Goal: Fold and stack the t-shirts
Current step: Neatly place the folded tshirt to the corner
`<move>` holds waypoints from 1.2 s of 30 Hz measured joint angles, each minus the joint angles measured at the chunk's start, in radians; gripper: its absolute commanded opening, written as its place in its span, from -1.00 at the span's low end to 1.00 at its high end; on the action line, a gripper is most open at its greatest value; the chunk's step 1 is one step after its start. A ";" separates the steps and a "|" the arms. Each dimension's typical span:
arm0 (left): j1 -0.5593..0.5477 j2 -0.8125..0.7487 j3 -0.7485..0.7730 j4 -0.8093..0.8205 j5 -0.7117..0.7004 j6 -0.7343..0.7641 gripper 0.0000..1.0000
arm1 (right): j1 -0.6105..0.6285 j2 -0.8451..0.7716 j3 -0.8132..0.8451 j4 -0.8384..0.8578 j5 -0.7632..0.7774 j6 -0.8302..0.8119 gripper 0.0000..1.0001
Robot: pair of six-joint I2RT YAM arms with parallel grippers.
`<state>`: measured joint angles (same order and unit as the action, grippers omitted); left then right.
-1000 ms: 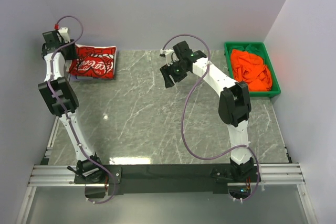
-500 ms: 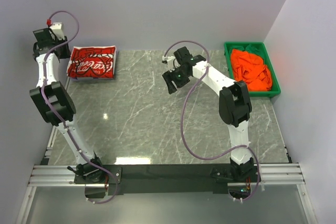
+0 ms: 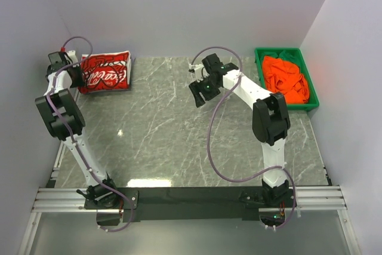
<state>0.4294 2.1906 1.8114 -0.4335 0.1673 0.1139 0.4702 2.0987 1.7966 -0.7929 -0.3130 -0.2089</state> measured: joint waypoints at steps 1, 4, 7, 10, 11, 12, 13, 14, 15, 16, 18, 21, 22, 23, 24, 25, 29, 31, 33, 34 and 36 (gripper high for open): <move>0.003 0.000 -0.009 0.002 -0.003 -0.003 -0.22 | -0.003 -0.008 -0.011 -0.001 0.004 -0.002 0.46; 0.006 -0.006 -0.038 0.020 -0.011 -0.010 -0.06 | -0.013 -0.050 -0.053 0.000 0.016 -0.010 0.50; 0.011 -0.039 -0.095 0.033 -0.021 -0.016 0.33 | -0.020 -0.106 -0.087 0.000 0.031 -0.026 0.57; 0.015 -0.145 -0.203 0.035 -0.013 -0.024 0.98 | -0.023 -0.167 -0.117 0.010 0.060 -0.042 0.77; 0.017 -0.177 -0.223 0.028 -0.004 -0.017 0.99 | -0.024 -0.190 -0.127 0.012 0.069 -0.045 0.78; 0.018 -0.217 -0.247 0.027 0.006 -0.024 0.99 | -0.025 -0.218 -0.143 0.022 0.080 -0.052 0.79; 0.021 -0.270 -0.272 0.022 0.023 -0.026 0.99 | -0.026 -0.243 -0.158 0.029 0.089 -0.053 0.81; 0.021 -0.321 -0.287 0.020 0.039 -0.026 0.99 | -0.030 -0.280 -0.177 0.035 0.105 -0.055 0.82; 0.022 -0.372 -0.295 0.016 0.058 -0.026 0.99 | -0.032 -0.312 -0.197 0.050 0.117 -0.057 0.83; 0.021 -0.425 -0.295 0.012 0.081 -0.027 0.99 | -0.036 -0.353 -0.222 0.062 0.137 -0.059 0.83; 0.016 -0.522 -0.280 -0.011 0.132 -0.023 0.99 | -0.045 -0.439 -0.272 0.085 0.188 -0.058 0.85; -0.020 -0.616 -0.227 -0.045 0.167 -0.007 0.99 | -0.069 -0.563 -0.325 0.120 0.246 -0.050 0.86; -0.044 -0.648 -0.224 -0.046 0.161 -0.002 0.99 | -0.083 -0.611 -0.342 0.135 0.267 -0.043 0.86; -0.071 -0.674 -0.225 -0.048 0.151 0.002 0.99 | -0.095 -0.646 -0.352 0.144 0.280 -0.039 0.87; -0.117 -0.707 -0.234 -0.048 0.131 0.005 0.99 | -0.109 -0.691 -0.365 0.158 0.301 -0.035 0.87; -0.154 -0.730 -0.243 -0.049 0.114 0.006 0.99 | -0.118 -0.721 -0.370 0.162 0.315 -0.032 0.88; -0.356 -0.811 -0.298 -0.056 0.067 0.003 0.99 | -0.144 -0.840 -0.428 0.174 0.343 -0.016 0.88; -0.443 -0.838 -0.348 -0.053 0.051 -0.009 0.99 | -0.159 -0.880 -0.485 0.167 0.317 0.001 0.89; -0.506 -0.869 -0.427 -0.045 0.054 -0.031 0.99 | -0.194 -0.932 -0.585 0.171 0.259 0.037 0.89; -0.528 -0.882 -0.467 -0.047 0.062 -0.041 0.99 | -0.217 -0.954 -0.639 0.169 0.236 0.053 0.89; -0.562 -0.904 -0.556 -0.054 0.093 -0.061 0.99 | -0.252 -0.993 -0.738 0.165 0.196 0.078 0.89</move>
<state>-0.1329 1.2861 1.2552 -0.4873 0.2600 0.0525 0.2184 1.1061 1.0584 -0.6277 -0.1169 -0.1310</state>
